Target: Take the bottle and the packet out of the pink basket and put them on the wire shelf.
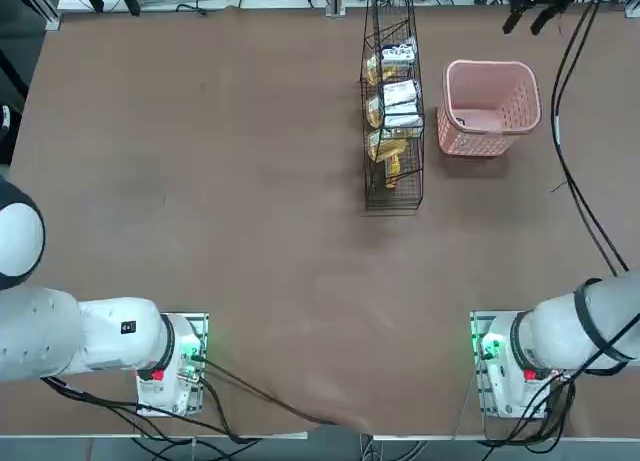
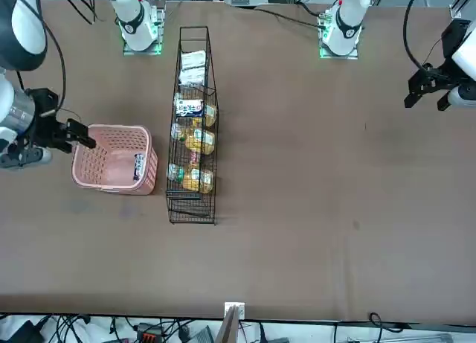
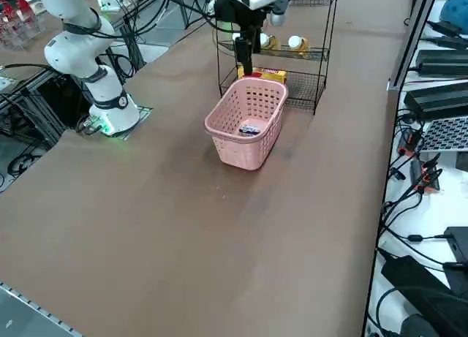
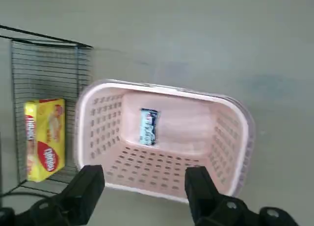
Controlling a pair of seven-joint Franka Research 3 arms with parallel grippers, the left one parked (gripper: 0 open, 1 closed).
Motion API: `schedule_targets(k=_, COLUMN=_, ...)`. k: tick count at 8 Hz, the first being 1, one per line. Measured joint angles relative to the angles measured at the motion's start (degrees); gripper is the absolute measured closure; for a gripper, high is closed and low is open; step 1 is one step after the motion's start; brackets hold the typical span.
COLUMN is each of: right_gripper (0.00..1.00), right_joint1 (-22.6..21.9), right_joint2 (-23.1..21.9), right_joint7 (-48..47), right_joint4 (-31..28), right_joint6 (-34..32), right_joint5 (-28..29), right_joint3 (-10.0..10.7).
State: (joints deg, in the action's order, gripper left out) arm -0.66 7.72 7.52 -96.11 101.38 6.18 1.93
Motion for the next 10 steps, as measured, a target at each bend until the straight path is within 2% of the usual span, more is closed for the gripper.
schedule_targets(k=2, right_gripper=0.00, right_joint1=0.04, right_joint2=-0.37, right_joint7=-0.24, right_joint4=-0.03, right_joint6=-0.11, right_joint5=-4.75, right_joint3=1.27)
schedule_targets(k=3, right_gripper=0.00, right_joint1=0.06, right_joint2=-0.37, right_joint7=-0.13, right_joint4=-0.19, right_joint6=-0.13, right_joint5=-5.15, right_joint3=2.47)
schedule_targets(k=5, right_gripper=0.00, right_joint1=0.05, right_joint2=-0.33, right_joint7=-0.14, right_joint4=-1.20, right_joint6=-0.56, right_joint5=-5.14, right_joint3=3.04)
schedule_targets(k=7, right_gripper=0.00, right_joint1=-0.07, right_joint2=-0.07, right_joint7=-0.18, right_joint4=-5.04, right_joint6=2.39, right_joint5=-5.13, right_joint3=2.03)
schedule_targets(k=10, right_gripper=0.02, right_joint1=-0.26, right_joint2=0.31, right_joint7=-1.11, right_joint4=-12.95, right_joint6=12.22, right_joint5=-3.49, right_joint3=-0.48)
